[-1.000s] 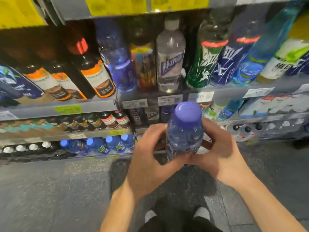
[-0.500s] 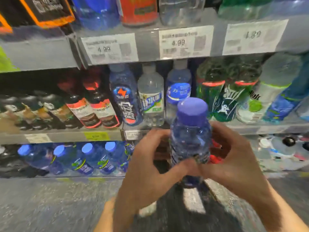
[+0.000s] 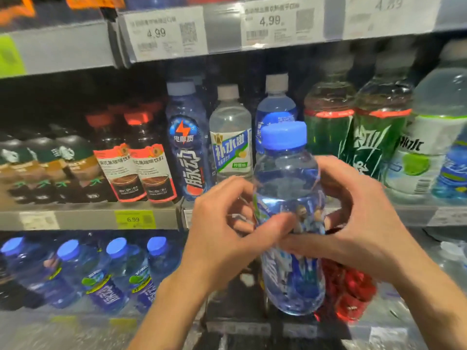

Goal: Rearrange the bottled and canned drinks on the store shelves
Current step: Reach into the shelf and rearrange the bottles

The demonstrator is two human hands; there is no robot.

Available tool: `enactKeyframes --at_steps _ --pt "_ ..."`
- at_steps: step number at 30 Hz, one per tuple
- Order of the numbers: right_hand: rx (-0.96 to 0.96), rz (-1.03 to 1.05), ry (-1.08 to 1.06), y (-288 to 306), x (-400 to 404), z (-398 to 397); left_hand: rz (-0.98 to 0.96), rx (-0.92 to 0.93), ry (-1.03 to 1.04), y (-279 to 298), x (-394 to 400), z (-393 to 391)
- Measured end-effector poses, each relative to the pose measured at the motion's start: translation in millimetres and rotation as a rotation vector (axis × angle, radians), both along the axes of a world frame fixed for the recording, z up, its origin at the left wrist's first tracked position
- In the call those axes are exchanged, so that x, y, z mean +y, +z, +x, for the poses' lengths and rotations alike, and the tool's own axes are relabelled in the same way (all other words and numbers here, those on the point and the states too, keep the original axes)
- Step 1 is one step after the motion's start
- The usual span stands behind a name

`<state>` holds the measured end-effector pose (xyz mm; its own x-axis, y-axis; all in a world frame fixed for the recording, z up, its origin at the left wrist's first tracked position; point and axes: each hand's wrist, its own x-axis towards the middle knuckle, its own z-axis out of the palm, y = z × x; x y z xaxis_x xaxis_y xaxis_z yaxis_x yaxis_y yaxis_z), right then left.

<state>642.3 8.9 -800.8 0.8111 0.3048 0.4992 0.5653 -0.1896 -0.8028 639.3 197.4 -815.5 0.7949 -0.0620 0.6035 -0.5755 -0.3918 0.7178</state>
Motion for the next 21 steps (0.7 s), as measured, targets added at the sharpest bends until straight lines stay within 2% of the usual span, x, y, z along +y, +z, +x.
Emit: enactKeyframes --at_steps 3,9,12,13,17,21 --pt "-0.05 0.033 0.019 -3 9 6 0.023 -0.058 0.044 0 5 1" --pt "-0.107 0.165 0.049 2 16 10 0.05 -0.116 -0.024 6 18 6" --pt "-0.089 0.149 0.085 2 11 11 -0.164 0.036 -0.046 10 21 6" --pt "-0.084 0.132 0.095 2 9 11 -0.174 0.042 -0.002 10 26 8" --pt "-0.086 0.086 0.069 0 1 14 0.175 -0.17 0.328 25 45 29" --pt "-0.082 0.148 0.043 -3 -7 22 0.519 -0.091 0.469 60 38 48"
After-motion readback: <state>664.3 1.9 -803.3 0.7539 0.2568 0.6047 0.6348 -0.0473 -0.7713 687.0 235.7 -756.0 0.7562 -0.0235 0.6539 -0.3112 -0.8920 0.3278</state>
